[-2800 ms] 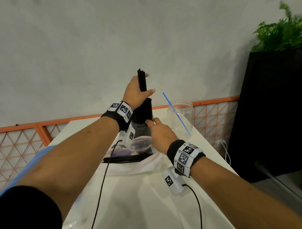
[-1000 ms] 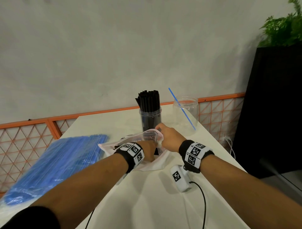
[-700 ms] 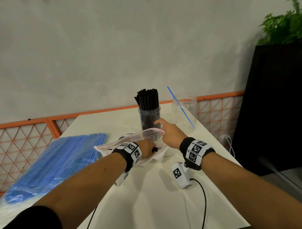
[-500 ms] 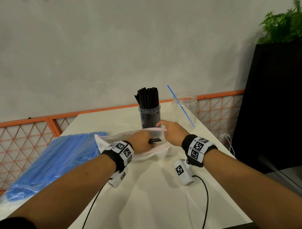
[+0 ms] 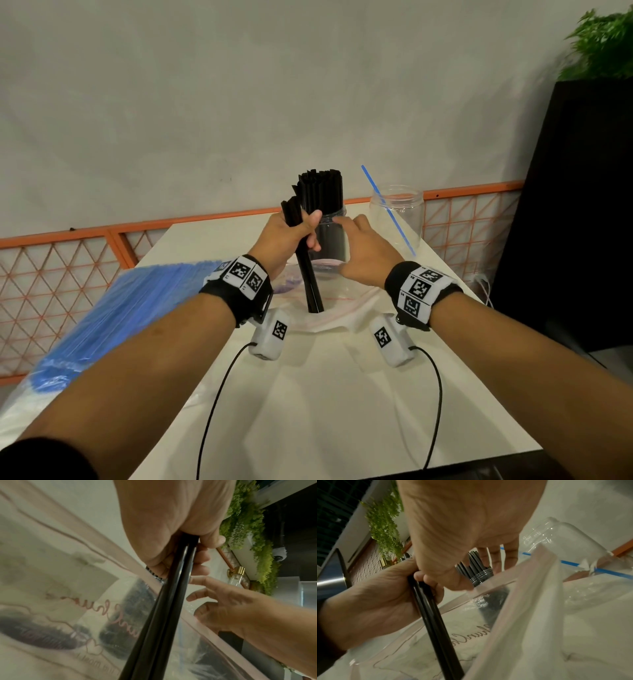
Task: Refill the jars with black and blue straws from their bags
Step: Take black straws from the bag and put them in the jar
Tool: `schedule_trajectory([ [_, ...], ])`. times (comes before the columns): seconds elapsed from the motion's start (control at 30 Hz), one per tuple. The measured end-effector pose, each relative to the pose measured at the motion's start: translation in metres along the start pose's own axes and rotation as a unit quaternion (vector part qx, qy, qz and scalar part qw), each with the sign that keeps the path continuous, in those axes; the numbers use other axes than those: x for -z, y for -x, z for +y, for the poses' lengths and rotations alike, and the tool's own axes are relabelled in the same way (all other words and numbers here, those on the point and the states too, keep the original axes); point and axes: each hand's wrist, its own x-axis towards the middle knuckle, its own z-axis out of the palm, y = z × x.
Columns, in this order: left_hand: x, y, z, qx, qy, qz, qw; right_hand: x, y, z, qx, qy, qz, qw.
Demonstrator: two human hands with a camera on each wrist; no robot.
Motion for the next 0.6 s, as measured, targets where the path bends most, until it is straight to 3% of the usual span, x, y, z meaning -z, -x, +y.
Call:
schedule_trajectory([
  [0.13,0.0,0.005,-0.012,0.022,0.009,-0.008,1.0,0.0,-0.01,-0.003,0.004,0.011,0.046,0.999],
  [0.43,-0.001,0.008,-0.019,0.062,0.023,-0.025,0.998,-0.007,-0.029,-0.005,-0.034,0.05,0.021,0.998],
  [0.6,-0.004,0.012,-0.023,0.077,0.014,-0.051,0.996,-0.006,-0.036,-0.006,-0.019,0.057,0.022,0.998],
])
